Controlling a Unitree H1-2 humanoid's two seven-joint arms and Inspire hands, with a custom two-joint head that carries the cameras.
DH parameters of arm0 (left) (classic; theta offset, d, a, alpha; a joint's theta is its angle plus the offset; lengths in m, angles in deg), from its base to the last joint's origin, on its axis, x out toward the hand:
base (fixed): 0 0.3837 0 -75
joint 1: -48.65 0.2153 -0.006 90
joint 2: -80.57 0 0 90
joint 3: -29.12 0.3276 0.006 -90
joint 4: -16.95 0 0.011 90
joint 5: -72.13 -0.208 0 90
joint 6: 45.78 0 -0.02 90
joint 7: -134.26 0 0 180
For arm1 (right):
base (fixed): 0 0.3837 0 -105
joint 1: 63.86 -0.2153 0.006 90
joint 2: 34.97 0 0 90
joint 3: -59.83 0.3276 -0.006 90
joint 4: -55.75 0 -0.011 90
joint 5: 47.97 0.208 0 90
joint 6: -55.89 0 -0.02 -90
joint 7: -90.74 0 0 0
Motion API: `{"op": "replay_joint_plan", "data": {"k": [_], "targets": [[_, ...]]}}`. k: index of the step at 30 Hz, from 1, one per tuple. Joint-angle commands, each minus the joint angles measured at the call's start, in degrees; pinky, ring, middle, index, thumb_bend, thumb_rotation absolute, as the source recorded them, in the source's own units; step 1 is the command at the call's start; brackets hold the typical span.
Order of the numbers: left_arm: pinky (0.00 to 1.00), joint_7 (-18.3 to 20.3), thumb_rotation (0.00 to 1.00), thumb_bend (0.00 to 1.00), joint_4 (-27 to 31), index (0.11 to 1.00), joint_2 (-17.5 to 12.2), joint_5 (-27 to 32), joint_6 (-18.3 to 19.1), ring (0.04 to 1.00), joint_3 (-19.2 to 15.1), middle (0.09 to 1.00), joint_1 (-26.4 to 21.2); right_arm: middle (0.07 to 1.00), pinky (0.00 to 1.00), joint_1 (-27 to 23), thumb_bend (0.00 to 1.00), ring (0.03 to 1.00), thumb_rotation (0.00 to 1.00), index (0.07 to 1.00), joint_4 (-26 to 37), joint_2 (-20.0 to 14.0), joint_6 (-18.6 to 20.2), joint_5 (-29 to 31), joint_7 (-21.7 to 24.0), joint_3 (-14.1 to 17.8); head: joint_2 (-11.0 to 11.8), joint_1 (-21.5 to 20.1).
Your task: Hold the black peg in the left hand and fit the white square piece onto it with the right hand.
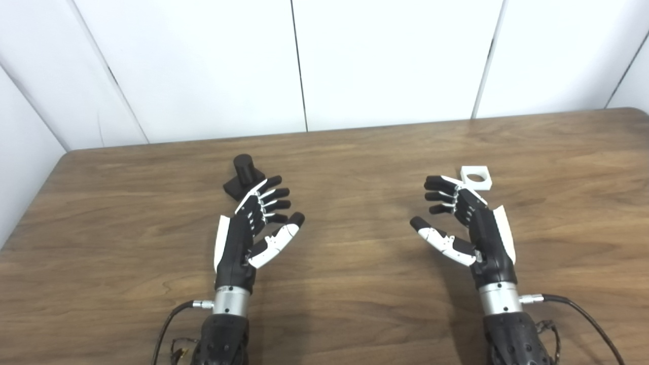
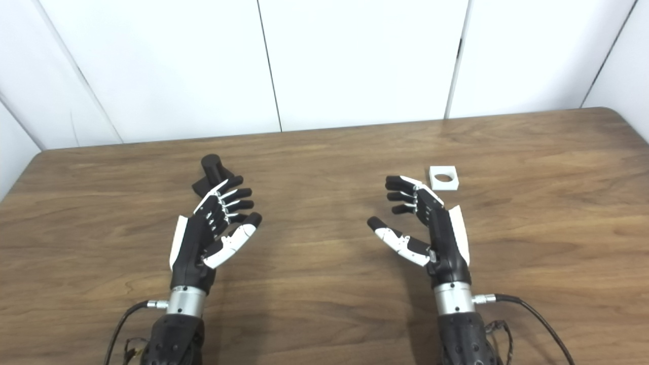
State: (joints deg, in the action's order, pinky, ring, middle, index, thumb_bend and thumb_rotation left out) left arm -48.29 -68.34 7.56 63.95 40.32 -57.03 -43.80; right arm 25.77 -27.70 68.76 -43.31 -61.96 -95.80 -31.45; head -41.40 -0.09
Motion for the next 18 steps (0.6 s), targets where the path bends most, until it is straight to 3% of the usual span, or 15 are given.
{"op": "replay_joint_plan", "data": {"k": [1,7,12,15,18], "targets": [[0.6,0.19,0.3,0.63,1.82,0.797,-0.06,0.24,-1.38,0.705,0.07,0.758,-2.18,0.728,0.61,-1.15,0.63,0.692,0.22,0.723,1.31,-0.01,-0.98,0.03,-0.17,0.11,-0.08,-0.04],[0.6,-0.67,0.28,0.63,2.28,0.79,0.0,-1.14,-1.18,0.703,-0.08,0.753,-2.09,0.73,0.6,-1.04,0.63,0.692,0.22,0.722,1.82,0.0,-0.61,0.35,0.05,0.16,-0.06,0.74],[0.62,-3.02,0.26,0.65,3.34,0.771,-1.73,-8.86,-0.09,0.734,-0.26,0.771,-2.86,0.735,0.6,-0.97,0.62,0.697,0.21,0.725,2.14,-0.24,0.06,1.28,0.43,0.49,-0.18,2.18],[0.59,-3.87,0.24,0.68,3.58,0.742,-2.97,-12.86,0.92,0.715,-0.64,0.765,-3.83,0.728,0.59,-1.17,0.62,0.684,0.19,0.723,1.67,-0.56,-0.6,1.61,0.36,0.54,-0.01,2.86],[0.5,-4.28,0.15,0.66,3.71,0.704,-4.91,-15.23,0.75,0.636,-1.21,0.717,-5.1,0.728,0.59,-1.32,0.62,0.685,0.2,0.722,1.16,-1.04,-1.01,1.62,0.3,0.59,0.28,3.84]]}}
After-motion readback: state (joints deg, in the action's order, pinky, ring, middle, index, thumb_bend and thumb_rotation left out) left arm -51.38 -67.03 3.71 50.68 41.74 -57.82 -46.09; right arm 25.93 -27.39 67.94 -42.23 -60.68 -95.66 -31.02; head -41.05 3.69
